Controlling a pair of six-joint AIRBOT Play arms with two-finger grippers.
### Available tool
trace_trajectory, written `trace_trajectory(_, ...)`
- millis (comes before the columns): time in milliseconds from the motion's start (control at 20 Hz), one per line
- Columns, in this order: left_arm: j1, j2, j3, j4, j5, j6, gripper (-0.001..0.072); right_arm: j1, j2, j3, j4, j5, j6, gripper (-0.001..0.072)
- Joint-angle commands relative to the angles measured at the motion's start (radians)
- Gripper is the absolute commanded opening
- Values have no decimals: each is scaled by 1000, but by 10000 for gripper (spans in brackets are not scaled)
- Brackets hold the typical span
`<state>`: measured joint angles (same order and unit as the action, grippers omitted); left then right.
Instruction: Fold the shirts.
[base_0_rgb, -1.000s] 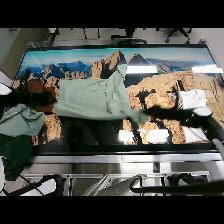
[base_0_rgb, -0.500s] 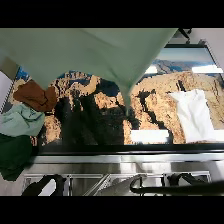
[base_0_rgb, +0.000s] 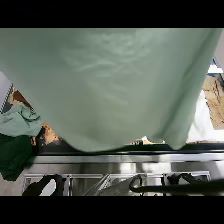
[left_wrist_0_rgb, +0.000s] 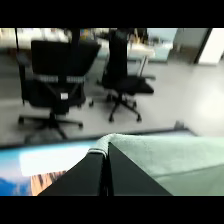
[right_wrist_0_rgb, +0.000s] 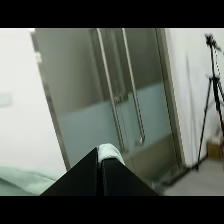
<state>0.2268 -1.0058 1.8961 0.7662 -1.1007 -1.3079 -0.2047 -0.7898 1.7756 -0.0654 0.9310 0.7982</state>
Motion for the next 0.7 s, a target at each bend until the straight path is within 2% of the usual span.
trace_trajectory(0,-15,-172,-14,5,-165,10,10,43,-151,-67,-149,19,-17,16)
trace_trajectory(100,-54,-320,-16,98,-219,10,10,85,-296,-105,-273,-18,-17,16)
trace_trajectory(250,-132,-572,-15,257,-186,26,11,150,-551,-117,-271,-91,-47,16)
trace_trajectory(400,-147,-777,-15,261,-97,19,10,225,-757,-117,-245,-197,-94,16)
trace_trajectory(550,-118,-879,-15,259,-53,12,10,237,-850,-117,-245,-235,-95,17)
trace_trajectory(600,-109,-895,-14,253,-37,14,11,229,-857,-117,-245,-234,-95,35)
trace_trajectory(650,-109,-907,-9,252,-30,13,11,217,-854,-116,-245,-230,-95,205)
